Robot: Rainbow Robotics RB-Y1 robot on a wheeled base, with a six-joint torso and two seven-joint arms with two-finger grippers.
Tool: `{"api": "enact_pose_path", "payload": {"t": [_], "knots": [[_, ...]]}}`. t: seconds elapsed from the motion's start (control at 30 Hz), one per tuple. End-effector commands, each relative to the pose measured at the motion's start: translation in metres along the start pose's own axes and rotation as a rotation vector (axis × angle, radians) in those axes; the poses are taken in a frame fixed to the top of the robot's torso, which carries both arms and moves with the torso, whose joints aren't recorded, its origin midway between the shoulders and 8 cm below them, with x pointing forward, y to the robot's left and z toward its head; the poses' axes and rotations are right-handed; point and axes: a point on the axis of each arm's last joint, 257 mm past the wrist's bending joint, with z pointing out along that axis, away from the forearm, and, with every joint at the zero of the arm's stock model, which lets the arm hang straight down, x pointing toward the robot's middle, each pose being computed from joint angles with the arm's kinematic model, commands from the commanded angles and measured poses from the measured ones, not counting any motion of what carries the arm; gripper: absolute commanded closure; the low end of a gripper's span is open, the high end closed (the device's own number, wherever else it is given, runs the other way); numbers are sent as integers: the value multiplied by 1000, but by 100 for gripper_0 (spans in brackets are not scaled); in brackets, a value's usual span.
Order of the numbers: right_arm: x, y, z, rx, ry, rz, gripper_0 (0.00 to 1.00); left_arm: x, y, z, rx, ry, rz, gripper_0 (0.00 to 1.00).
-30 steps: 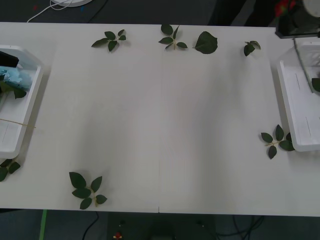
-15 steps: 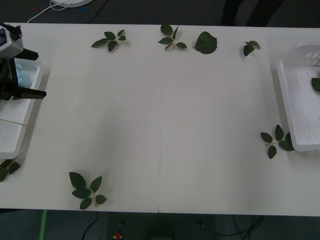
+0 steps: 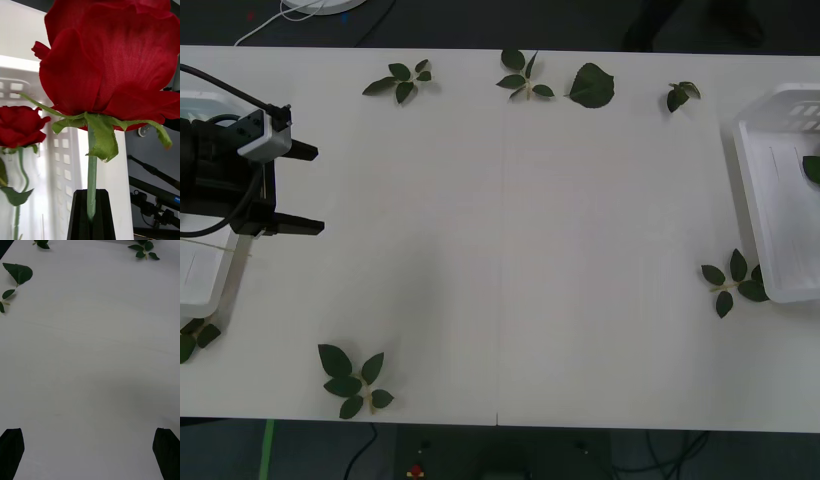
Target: Place the red flowers into the right box and the blue flowers into the left box. If a person shows an open palm, hand one flower to the person first, then continue sorting.
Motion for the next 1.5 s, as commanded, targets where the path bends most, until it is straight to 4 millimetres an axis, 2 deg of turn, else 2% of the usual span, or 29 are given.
{"api": "enact_pose_path", "payload": {"t": [0.03, 0.2, 0.23, 0.27, 0.3, 0.33, 0.87, 1.0, 1.13, 1.3, 1.4, 1.5], "knots": [[2, 9, 15, 8, -28, -23, 100, 2, -10, 0, 19, 23, 30, 0], [3, 27, 20, -13, -37, -20, 100, 4, -9, -1, 17, 30, 31, 0], [3, 31, 21, -19, -38, -20, 90, 5, -10, -1, 20, 33, 28, 0], [4, 33, 22, -22, -36, -18, 63, 6, -10, -2, 23, 36, 26, 0], [4, 38, 22, -28, -38, -17, 28, 8, -10, -3, 23, 40, 24, 0], [5, 40, 23, -31, -42, -18, 0, 9, -10, -3, 23, 42, 23, 0], [4, 49, 26, -54, -72, -8, 0, 9, -11, -3, 24, 43, 22, 0], [-2, 52, 22, -82, -82, 21, 0, 9, -11, -3, 24, 43, 22, 0], [-11, 71, 12, -164, -96, 86, 0, 9, -11, -3, 24, 43, 22, 0], [-26, 120, -15, -327, -135, 133, 0, 9, -11, -3, 24, 43, 22, 0], [-37, 160, -51, -460, -172, 132, 0, 9, -11, -3, 24, 43, 22, 0], [-41, 188, -90, -573, -180, 119, 0, 9, -11, -3, 24, 43, 22, 0]]}}
